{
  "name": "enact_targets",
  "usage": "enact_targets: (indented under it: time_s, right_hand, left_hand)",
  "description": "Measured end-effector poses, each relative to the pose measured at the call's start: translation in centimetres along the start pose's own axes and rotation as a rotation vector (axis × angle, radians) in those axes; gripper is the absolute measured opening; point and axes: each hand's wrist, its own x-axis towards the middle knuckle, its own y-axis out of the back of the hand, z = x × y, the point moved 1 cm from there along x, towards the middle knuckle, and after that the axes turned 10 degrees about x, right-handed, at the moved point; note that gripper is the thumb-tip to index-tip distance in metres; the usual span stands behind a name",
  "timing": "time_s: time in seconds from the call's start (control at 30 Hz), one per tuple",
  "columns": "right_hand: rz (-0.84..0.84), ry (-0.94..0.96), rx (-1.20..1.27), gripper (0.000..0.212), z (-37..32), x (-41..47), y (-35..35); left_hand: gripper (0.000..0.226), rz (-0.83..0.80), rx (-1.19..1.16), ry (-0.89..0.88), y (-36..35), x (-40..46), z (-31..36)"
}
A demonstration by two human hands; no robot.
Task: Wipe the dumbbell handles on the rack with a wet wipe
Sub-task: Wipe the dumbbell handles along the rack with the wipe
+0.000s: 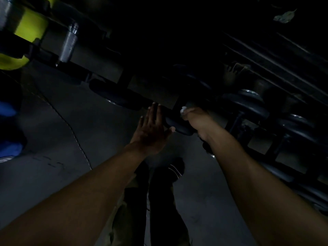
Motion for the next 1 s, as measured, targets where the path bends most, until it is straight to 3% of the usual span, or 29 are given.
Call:
enact_targets:
  time_s: [0.07, 0.23, 0.4, 0.47, 0.6, 0.73, 0.83, 0.93, 1.0]
  right_hand:
    - [-0.014, -0.035, 0.093, 0.017, -0.6, 0.3, 0.3]
    - [-0.039, -0.235, 0.342, 0.03, -1.4, 1.1, -0.3]
    - [0.043, -0.088, 0.874, 0.037, -0.9, 3.6, 0.4]
    - [0.057, -0.061, 0.88, 0.047, -0.2, 4.0, 0.5]
    - [0.028, -0.037, 0.4, 0.04, 1.3, 3.3, 0.7]
    - [-0.053, 0.05, 0.152, 0.009, 2.1, 2.3, 1.1]
    - [-0.098, 0.175, -0.106, 0.021, 1.3, 1.6, 1.5]
    - [-0.107, 0.443, -0.467, 0.034, 0.6, 1.2, 1.4]
    - [-0.012, 0.685, -0.747, 0.025, 0.4, 1.1, 1.2]
  left_hand:
    - [0.091, 0.0, 0.0, 0.006, 0.0, 0.0, 0.0]
    - [0.09, -0.007, 0.005, -0.008, 0.3, -0.1, 0.0]
    - [0.09, 0.003, -0.001, -0.016, -0.1, 0.1, -0.3]
    - [0.091, 0.012, -0.005, -0.016, -0.4, 0.2, -0.4]
    - [0.091, -0.001, -0.022, -0.009, -0.3, 0.1, -0.3]
    - [0.091, -0.022, 0.001, 0.0, 0.1, 0.0, 0.0]
    - [0.091, -0.03, -0.011, -0.005, 0.2, 0.0, 0.0]
    - [0.091, -0.03, 0.009, -0.01, 0.0, 0.1, -0.1]
    - [0.09, -0.024, 0.016, -0.01, 0.0, 0.1, -0.2]
